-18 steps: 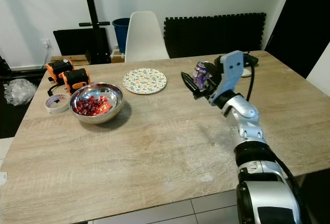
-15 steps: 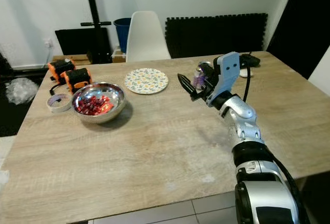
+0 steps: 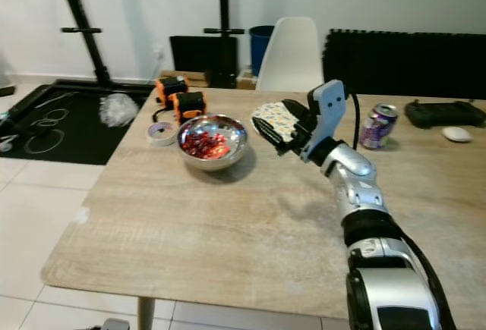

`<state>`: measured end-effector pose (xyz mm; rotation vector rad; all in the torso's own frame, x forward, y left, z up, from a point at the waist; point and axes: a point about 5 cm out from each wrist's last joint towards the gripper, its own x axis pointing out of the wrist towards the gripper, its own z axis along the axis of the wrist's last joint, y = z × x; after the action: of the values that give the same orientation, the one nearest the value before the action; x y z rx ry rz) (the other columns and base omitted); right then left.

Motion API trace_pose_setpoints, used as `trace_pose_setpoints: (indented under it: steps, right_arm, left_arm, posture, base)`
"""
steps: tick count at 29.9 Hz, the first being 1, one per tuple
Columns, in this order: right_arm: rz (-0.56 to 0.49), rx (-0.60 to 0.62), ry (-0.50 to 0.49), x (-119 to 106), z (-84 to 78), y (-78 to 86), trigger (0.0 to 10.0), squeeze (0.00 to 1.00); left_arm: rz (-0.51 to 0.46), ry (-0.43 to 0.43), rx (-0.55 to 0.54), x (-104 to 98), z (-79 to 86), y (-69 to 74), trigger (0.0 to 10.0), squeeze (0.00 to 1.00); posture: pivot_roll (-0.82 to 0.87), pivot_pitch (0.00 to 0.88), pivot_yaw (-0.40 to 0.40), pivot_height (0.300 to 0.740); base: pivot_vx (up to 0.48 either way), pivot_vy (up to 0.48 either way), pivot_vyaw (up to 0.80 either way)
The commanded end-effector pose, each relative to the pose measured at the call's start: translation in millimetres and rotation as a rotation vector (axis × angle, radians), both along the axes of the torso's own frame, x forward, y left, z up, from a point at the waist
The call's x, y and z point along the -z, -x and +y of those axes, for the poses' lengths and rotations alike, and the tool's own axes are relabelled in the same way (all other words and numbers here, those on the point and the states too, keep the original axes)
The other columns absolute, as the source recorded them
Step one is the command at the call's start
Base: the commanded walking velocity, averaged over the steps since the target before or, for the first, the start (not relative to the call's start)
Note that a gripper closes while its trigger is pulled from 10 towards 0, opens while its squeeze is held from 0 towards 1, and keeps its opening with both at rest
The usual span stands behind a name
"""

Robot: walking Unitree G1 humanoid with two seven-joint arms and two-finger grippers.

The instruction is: Restocking fridge

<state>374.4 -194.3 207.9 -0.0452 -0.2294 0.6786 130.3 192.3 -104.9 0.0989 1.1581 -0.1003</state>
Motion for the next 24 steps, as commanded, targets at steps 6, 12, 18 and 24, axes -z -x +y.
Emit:
trace_pose_setpoints:
  steps: [6, 12, 18, 24]
  right_arm:
    - [-0.029, -0.096, 0.025, -9.5, 9.6, 1.8, 10.0, 0.0]
    - [-0.012, -0.059, 0.096, -5.2, 9.9, -1.6, 10.0, 0.0]
    - [0.028, 0.081, 0.26, 5.3, 4.9, -9.3, 10.0, 0.0]
    - [0.065, 0.117, 0.325, 8.0, 2.1, -12.5, 10.0, 0.0]
  left_arm:
    - [0.04, -0.004, 0.002, 3.6, -1.3, 10.3, 10.0, 0.0]
    - [0.035, 0.002, -0.002, 3.7, -3.8, 9.8, 10.0, 0.0]
    - [0.034, 0.01, 0.001, 3.9, -6.1, 9.7, 10.0, 0.0]
    - [0.039, 0.005, 0.016, 4.0, -5.6, 9.9, 10.0, 0.0]
  posture:
    - [-0.07, 0.0, -0.021, 0.74]
    - [-0.07, 0.0, -0.021, 0.74]
    - [-0.07, 0.0, -0.024, 0.74]
    - [-0.07, 0.0, -0.024, 0.74]
  base:
    - [0.0, 0.0, 0.75]
    - [0.0, 0.0, 0.74]
    - [0.0, 0.0, 0.09]
    - [0.0, -0.303, 0.0]
